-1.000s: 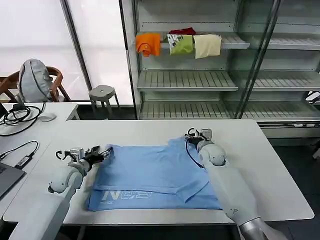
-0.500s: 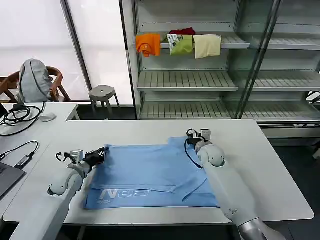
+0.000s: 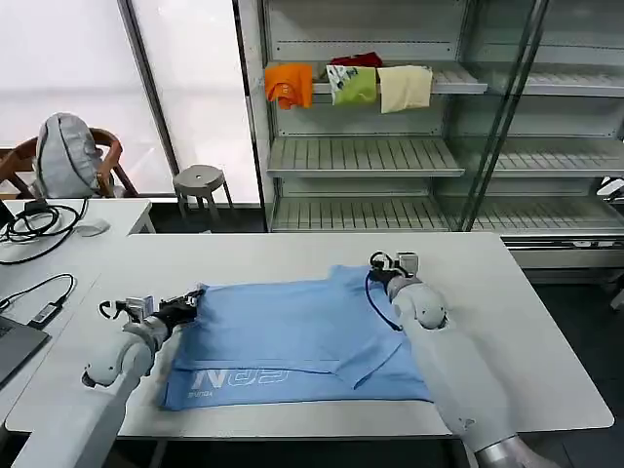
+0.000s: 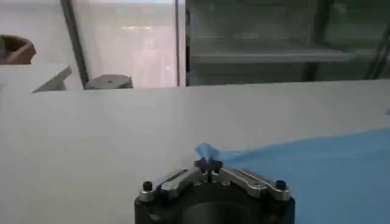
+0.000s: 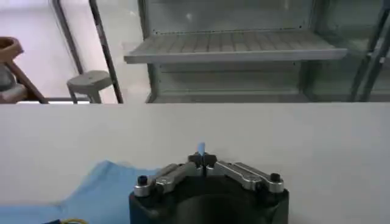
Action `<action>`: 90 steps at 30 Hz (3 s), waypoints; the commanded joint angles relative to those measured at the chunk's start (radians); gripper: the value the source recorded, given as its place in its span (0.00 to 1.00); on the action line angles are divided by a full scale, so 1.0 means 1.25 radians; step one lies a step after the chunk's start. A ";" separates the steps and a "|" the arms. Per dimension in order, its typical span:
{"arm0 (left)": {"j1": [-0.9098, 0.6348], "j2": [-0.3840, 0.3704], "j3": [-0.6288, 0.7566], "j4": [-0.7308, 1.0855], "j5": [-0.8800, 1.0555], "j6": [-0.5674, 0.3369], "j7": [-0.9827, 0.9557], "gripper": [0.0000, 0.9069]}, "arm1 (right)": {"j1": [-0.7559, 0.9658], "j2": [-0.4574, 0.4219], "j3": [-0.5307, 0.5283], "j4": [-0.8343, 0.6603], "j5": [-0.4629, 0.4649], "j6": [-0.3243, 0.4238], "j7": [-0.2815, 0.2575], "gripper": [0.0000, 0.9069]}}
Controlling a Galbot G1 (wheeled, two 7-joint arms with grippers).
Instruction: Fold and organize the clothes.
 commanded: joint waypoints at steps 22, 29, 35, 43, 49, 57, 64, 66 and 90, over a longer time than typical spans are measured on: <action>0.335 -0.017 -0.139 -0.298 0.012 -0.071 -0.014 0.02 | -0.399 -0.102 0.121 0.461 -0.005 0.001 0.003 0.00; 0.361 -0.029 -0.146 -0.318 0.017 -0.074 -0.018 0.02 | -0.430 -0.127 0.150 0.476 -0.012 0.002 -0.007 0.00; 0.379 -0.034 -0.148 -0.329 0.028 -0.075 -0.018 0.02 | -0.439 -0.132 0.155 0.475 -0.012 0.003 -0.016 0.00; 0.388 -0.025 -0.161 -0.345 0.025 -0.070 -0.018 0.02 | -0.436 -0.134 0.155 0.466 -0.013 0.005 -0.023 0.00; 0.410 -0.021 -0.167 -0.361 0.027 -0.058 -0.019 0.02 | -0.433 -0.138 0.156 0.463 -0.013 0.005 -0.028 0.00; 0.418 -0.013 -0.181 -0.371 0.029 -0.048 -0.018 0.02 | -0.434 -0.140 0.156 0.455 -0.017 0.003 -0.034 0.00; 0.419 -0.004 -0.200 -0.356 0.028 -0.045 -0.018 0.02 | -0.427 -0.137 0.154 0.439 -0.023 0.005 -0.037 0.00; 0.425 -0.002 -0.202 -0.359 0.027 -0.044 -0.018 0.02 | -0.425 -0.138 0.153 0.440 -0.022 0.005 -0.037 0.00; 0.469 -0.009 -0.245 -0.412 0.061 -0.064 -0.043 1.00 | -0.464 -0.149 0.201 0.506 -0.066 0.001 -0.067 1.00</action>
